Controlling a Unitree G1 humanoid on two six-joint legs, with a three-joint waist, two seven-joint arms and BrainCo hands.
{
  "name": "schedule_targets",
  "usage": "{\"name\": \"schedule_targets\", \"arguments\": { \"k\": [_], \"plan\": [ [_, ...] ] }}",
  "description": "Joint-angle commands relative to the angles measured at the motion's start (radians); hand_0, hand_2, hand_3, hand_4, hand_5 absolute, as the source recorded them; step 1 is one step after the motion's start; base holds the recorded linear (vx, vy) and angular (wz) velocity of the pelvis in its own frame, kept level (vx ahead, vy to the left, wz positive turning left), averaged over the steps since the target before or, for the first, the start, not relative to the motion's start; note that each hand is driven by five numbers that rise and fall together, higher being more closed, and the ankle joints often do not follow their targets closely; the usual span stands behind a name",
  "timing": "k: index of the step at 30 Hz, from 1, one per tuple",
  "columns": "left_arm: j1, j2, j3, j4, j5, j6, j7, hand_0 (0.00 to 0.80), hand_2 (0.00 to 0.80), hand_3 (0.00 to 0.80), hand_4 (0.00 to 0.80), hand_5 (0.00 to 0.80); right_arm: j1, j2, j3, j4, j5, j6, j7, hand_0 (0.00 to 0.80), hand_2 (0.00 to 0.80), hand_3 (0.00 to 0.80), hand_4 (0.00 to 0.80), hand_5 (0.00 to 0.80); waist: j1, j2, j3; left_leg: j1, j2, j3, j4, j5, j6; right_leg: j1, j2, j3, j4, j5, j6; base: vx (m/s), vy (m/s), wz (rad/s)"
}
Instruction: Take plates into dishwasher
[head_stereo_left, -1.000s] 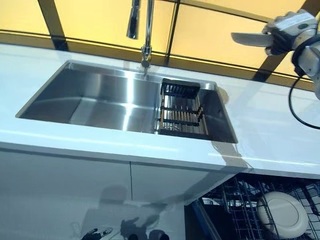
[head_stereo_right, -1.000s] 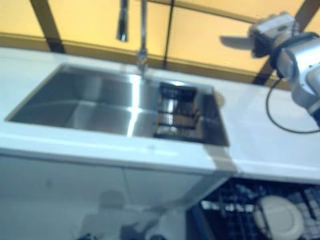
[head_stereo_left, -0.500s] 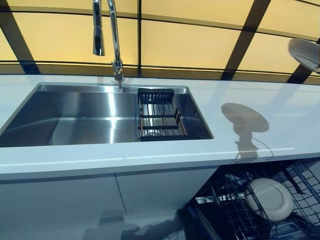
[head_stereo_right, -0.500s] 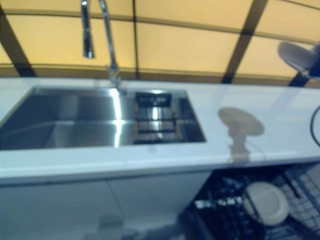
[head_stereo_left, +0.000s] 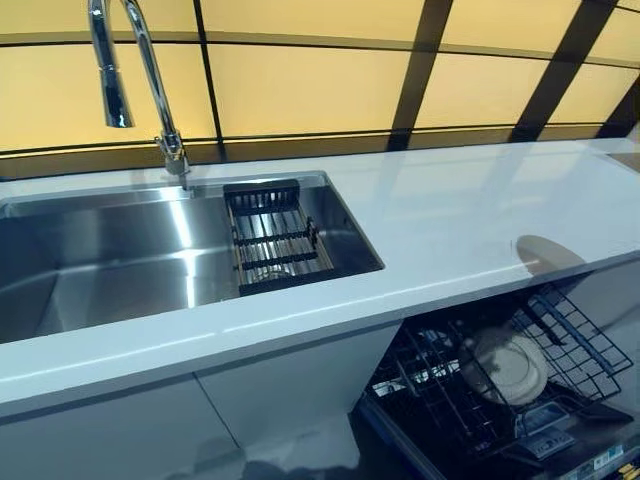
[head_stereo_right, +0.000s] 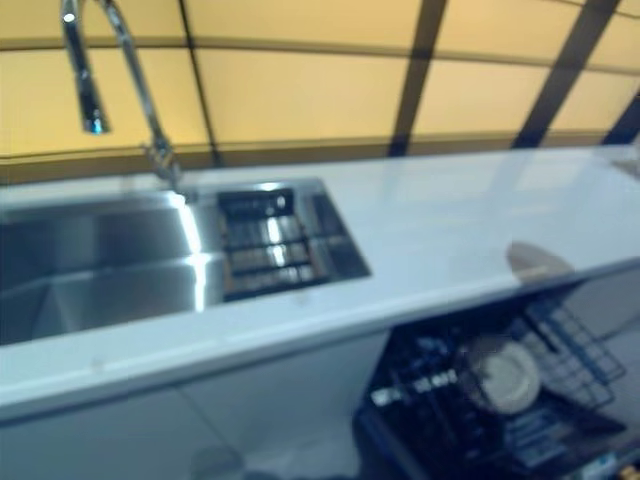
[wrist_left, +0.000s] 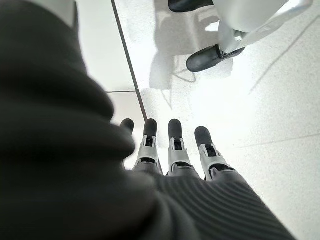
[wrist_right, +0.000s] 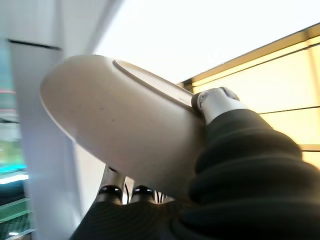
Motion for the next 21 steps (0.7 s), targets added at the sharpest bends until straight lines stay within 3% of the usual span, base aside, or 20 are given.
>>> {"name": "schedule_targets", "arguments": {
  "k": [1, 10, 21],
  "plan": [
    [-0.025, 0.031, 0.002, 0.043, 0.031, 0.009, -0.013, 0.000, 0.000, 0.000, 0.000, 0.000, 0.023, -0.051, -0.123, 0.047, 0.038, -0.005, 0.010, 0.800, 0.800, 0.800, 0.800, 0.800, 0.019, -0.017, -0.022, 0.045, 0.028, -0.025, -0.002, -0.110, 0.005, 0.067, -0.030, -0.014, 0.004, -0.072, 0.102, -0.007, -0.032, -0.06],
    [-0.037, 0.039, 0.016, 0.032, 0.024, 0.015, -0.010, 0.000, 0.000, 0.000, 0.000, 0.000, 0.240, 0.052, -0.275, 0.026, 0.072, -0.013, 0.058, 0.800, 0.800, 0.800, 0.800, 0.800, 0.007, -0.004, -0.008, 0.041, 0.029, -0.019, -0.002, -0.108, 0.004, 0.062, -0.029, -0.015, 0.004, -0.073, 0.097, -0.002, -0.017, -0.03],
    [-0.050, 0.041, 0.038, 0.037, 0.017, 0.015, -0.001, 0.000, 0.000, 0.000, 0.000, 0.000, 0.354, 0.216, -0.279, -0.036, 0.056, 0.006, 0.111, 0.800, 0.800, 0.800, 0.800, 0.800, 0.003, 0.007, 0.014, 0.041, 0.027, -0.023, -0.002, -0.104, 0.008, 0.062, -0.034, -0.028, 0.004, -0.071, 0.095, 0.000, 0.000, 0.00]
  ]
}}
